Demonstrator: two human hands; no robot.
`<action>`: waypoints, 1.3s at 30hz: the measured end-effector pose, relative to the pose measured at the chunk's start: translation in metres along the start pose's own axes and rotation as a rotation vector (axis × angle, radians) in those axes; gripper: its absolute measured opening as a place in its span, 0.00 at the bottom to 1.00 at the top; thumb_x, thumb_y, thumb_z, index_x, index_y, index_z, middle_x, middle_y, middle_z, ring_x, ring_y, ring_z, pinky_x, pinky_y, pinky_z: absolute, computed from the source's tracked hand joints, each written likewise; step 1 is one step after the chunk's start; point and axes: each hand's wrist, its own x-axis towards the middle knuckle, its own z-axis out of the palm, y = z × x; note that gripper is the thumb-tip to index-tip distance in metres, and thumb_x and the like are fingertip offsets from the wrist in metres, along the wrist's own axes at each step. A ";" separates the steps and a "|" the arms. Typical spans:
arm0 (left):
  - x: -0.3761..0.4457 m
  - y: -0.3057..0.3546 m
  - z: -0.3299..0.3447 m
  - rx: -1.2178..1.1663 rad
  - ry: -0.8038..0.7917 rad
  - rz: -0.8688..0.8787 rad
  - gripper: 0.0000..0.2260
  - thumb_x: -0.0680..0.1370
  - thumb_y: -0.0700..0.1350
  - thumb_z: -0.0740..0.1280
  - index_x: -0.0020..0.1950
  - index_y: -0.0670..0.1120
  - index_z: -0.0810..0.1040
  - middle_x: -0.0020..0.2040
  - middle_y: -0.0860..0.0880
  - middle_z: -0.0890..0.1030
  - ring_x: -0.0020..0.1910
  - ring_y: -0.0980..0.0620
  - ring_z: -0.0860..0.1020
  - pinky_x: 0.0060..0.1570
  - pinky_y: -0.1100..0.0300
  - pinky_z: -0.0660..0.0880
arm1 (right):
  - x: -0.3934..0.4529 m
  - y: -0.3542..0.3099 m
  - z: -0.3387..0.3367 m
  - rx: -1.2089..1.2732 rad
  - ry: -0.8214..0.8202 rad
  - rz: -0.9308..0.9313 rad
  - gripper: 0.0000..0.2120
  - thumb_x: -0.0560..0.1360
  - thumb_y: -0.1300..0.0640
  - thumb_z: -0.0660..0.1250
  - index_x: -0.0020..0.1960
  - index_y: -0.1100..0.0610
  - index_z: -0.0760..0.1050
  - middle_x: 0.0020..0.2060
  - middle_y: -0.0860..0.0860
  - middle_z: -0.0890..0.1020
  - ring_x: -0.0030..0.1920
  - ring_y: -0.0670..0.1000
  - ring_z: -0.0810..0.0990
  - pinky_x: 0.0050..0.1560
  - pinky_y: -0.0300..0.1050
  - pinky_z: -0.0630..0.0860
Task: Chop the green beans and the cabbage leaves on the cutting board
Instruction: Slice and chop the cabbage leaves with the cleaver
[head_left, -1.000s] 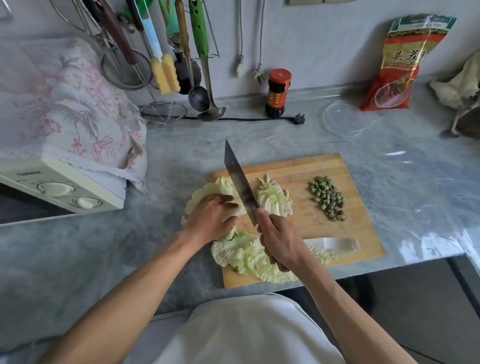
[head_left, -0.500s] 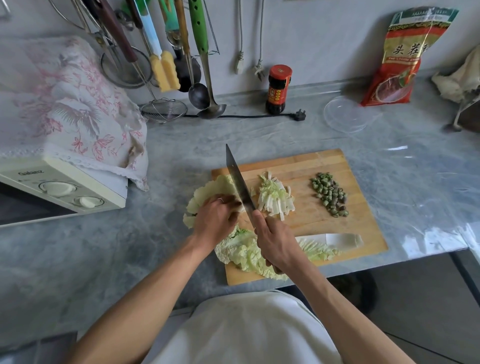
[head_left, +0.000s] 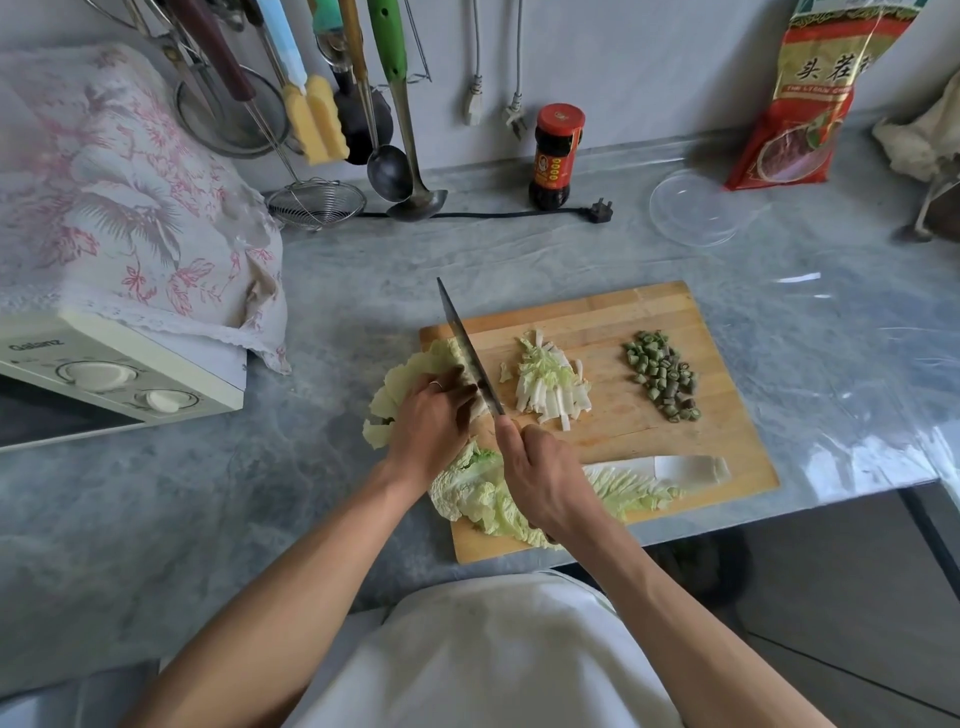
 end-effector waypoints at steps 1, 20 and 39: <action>0.000 0.000 0.000 -0.009 0.005 0.010 0.21 0.82 0.53 0.54 0.55 0.48 0.85 0.61 0.47 0.82 0.57 0.40 0.77 0.50 0.51 0.76 | 0.000 -0.002 0.000 0.017 0.002 -0.032 0.21 0.85 0.48 0.50 0.36 0.52 0.65 0.32 0.56 0.72 0.35 0.55 0.71 0.39 0.55 0.70; -0.004 0.007 -0.003 -0.038 0.006 -0.058 0.09 0.78 0.37 0.68 0.53 0.45 0.86 0.65 0.43 0.79 0.60 0.41 0.75 0.58 0.53 0.74 | 0.015 0.020 0.008 0.383 0.037 0.125 0.28 0.84 0.40 0.48 0.35 0.58 0.67 0.27 0.55 0.70 0.22 0.49 0.68 0.25 0.43 0.68; -0.003 0.002 0.003 -0.008 0.011 -0.026 0.11 0.80 0.40 0.64 0.54 0.51 0.85 0.62 0.45 0.82 0.68 0.47 0.73 0.64 0.60 0.65 | 0.029 0.004 0.005 0.123 0.067 0.016 0.30 0.84 0.41 0.48 0.31 0.57 0.69 0.26 0.53 0.74 0.25 0.53 0.75 0.23 0.39 0.68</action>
